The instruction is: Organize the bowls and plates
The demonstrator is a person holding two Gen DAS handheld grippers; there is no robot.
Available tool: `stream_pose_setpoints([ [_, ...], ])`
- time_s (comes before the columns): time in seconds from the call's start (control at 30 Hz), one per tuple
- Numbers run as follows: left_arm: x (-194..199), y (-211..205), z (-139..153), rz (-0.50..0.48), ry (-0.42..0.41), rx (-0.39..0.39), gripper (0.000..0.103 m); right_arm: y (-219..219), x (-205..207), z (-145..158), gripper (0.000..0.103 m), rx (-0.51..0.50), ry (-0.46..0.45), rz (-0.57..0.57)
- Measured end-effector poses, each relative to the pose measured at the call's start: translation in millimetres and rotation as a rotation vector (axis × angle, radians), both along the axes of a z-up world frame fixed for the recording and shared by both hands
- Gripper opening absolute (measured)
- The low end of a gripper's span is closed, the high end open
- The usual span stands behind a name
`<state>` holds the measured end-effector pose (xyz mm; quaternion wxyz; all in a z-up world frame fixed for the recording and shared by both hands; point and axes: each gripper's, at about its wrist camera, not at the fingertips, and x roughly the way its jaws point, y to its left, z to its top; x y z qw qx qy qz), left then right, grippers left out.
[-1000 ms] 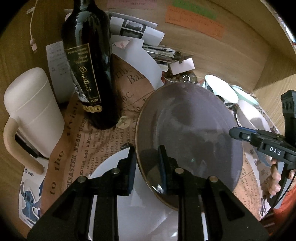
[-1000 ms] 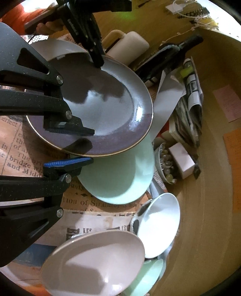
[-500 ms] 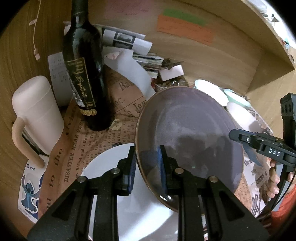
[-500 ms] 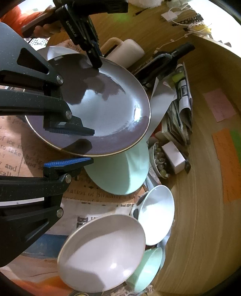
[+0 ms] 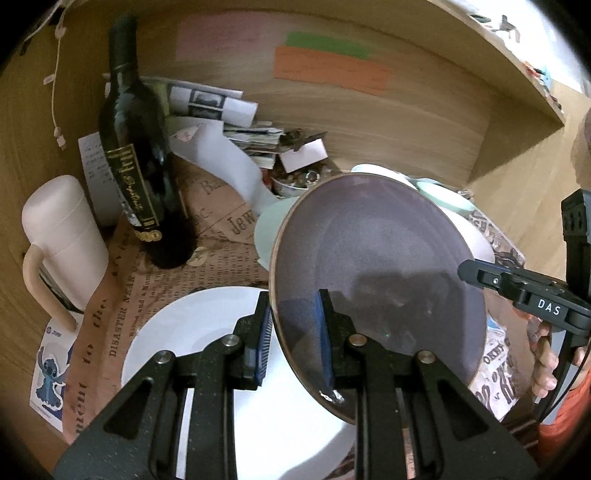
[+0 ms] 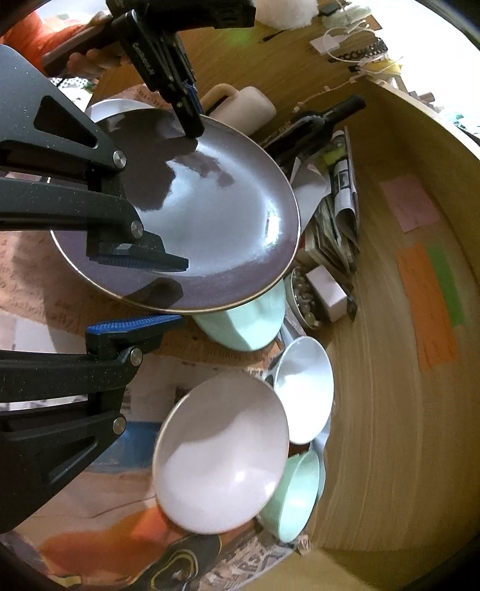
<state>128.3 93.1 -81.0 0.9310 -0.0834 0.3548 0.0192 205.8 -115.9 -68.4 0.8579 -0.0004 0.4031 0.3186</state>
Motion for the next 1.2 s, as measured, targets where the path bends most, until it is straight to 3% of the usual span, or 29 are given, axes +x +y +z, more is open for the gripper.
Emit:
stream_pose_setpoints([
  [0.73,-3,-63,-8,-0.083,0.017,-0.007,0.022,-64,-27,-5,0.021,0.006,0.020,-0.094],
  [1.2,5,-89,-41,-0.124,0.115,-0.018,0.022,-93,-30,-29,0.021,-0.015,0.093,-0.139],
])
